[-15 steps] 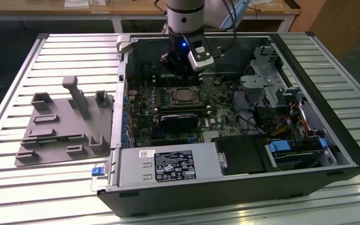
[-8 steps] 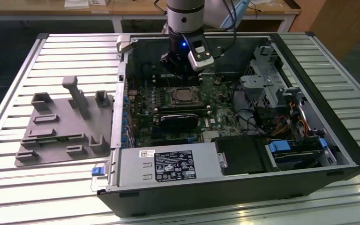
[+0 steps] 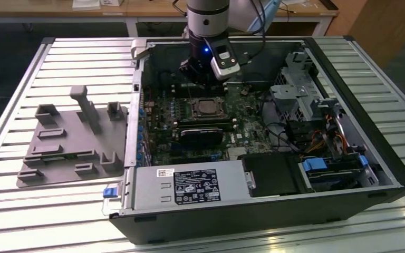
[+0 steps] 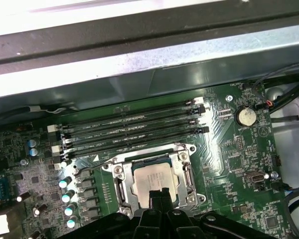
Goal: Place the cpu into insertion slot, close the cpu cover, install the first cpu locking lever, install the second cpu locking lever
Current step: 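Install the first cpu locking lever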
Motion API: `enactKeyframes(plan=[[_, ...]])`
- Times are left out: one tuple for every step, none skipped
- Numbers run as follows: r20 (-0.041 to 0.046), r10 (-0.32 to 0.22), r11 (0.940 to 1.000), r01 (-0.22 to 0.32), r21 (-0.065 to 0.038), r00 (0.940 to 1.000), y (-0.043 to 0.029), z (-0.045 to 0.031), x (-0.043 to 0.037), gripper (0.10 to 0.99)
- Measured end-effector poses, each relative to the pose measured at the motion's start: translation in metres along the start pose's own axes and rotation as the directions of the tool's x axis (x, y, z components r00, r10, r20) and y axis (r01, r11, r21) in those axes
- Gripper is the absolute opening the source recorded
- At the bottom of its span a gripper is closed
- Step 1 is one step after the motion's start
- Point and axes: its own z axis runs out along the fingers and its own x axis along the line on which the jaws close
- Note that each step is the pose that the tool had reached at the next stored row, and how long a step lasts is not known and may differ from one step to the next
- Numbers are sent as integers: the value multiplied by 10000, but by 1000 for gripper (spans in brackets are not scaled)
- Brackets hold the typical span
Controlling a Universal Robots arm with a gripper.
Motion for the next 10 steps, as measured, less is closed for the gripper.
enactKeyframes(plan=[[1, 0, 10000, 0, -1, 10000, -3, -1, 13, 102], [1, 0, 10000, 0, -2, 10000, -6, -1, 27, 102], [1, -1, 10000, 1, -2, 10000, -9, -2, 43, 102], [1, 0, 10000, 0, -3, 10000, -12, -3, 56, 102], [1, 0, 10000, 0, -2, 10000, -15, -5, 72, 102], [1, 0, 10000, 0, -2, 10000, -18, -6, 87, 102], [1, 0, 10000, 0, -2, 10000, -21, -7, 100, 102], [2, 1, 10000, -1, -3, 10000, -25, -8, 117, 102], [1, 1, 10000, -1, -3, 10000, -28, -9, 133, 102], [1, 0, 10000, 0, -3, 10000, -32, -10, 150, 102]])
